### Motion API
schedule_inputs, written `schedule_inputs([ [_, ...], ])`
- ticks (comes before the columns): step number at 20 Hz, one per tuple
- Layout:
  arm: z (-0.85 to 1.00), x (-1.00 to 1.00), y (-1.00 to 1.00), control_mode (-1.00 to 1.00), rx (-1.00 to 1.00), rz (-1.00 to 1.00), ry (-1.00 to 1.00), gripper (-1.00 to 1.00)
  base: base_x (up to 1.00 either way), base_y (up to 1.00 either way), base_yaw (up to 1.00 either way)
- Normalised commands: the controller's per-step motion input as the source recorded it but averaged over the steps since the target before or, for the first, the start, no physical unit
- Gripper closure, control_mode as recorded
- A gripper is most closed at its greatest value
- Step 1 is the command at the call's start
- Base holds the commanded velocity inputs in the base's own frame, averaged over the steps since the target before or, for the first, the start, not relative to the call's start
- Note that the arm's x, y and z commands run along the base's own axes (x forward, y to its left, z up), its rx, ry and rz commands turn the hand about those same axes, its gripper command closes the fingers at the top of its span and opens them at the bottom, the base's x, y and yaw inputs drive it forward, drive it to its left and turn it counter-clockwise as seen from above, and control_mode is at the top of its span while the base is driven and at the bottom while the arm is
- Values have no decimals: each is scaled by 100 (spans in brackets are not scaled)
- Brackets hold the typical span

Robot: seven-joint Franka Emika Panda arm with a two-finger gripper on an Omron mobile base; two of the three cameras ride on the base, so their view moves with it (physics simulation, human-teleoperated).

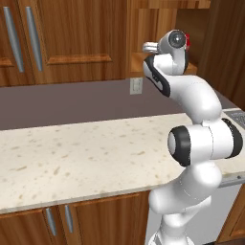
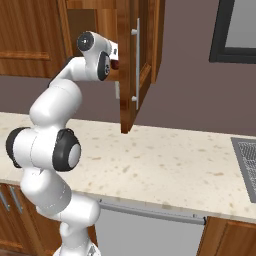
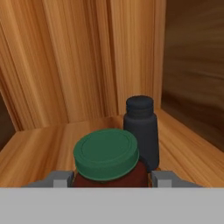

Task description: Collect the paprika, ketchup, and shaker from the cabinet and place them next to the stove.

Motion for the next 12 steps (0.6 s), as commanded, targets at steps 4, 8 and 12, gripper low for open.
schedule_inputs([
  [4,0,-4,0,-100,0,0,0,100,0,0,0],
  [8,0,-37,2,-100,0,0,-7,100,0,0,0],
  [12,0,-58,9,-100,0,0,-11,100,0,0,0],
])
